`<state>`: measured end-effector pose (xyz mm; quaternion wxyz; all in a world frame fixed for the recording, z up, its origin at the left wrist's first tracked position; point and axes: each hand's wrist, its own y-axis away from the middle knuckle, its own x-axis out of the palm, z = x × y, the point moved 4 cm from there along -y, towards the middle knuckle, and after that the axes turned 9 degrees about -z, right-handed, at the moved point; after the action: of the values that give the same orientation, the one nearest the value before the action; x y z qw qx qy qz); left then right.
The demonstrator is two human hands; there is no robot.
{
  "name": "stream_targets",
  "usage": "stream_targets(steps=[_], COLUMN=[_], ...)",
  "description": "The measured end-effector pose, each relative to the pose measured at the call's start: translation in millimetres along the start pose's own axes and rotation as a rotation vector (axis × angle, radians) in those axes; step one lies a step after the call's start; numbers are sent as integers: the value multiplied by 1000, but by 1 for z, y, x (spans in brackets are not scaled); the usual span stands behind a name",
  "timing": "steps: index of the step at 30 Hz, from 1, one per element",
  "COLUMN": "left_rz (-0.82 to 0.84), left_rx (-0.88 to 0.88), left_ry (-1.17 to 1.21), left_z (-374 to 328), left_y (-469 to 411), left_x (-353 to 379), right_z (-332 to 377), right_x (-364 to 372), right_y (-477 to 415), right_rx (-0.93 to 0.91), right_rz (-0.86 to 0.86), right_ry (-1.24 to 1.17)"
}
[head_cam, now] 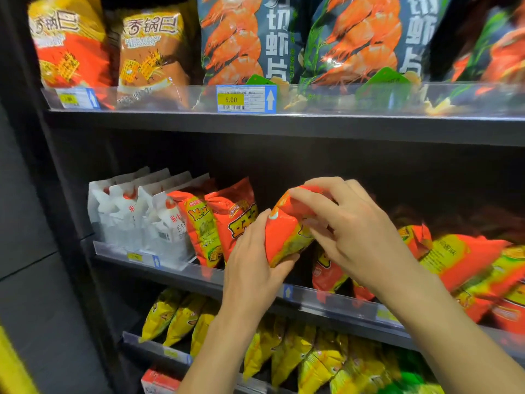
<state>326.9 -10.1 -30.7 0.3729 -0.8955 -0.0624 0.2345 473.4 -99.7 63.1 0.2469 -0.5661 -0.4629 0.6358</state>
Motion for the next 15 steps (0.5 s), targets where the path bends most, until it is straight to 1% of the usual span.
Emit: stream_targets(steps=[4, 8, 10, 11, 13, 15], left_rz=[12, 34, 47, 63, 127, 195], left_rx=[-35, -113, -190, -235, -333, -404], left_ry=[101, 253, 348, 415, 569, 684], left_z=[-8, -16, -19, -22, -27, -33], left_y=[8, 15, 19, 21, 26, 33], left_x=[-15, -30, -38, -41, -44, -45], right_z=[6, 3, -1, -3, -6, -7], right_x=[-16, -30, -30, -28, -18, -3], right_y=[8, 19, 28, 35, 49, 65], right_rx=[63, 218, 356, 437, 622, 821], right_rz=[-36, -172, -217, -210, -151, -51], right_ry=[-143, -385, -443, -450, -442, -518])
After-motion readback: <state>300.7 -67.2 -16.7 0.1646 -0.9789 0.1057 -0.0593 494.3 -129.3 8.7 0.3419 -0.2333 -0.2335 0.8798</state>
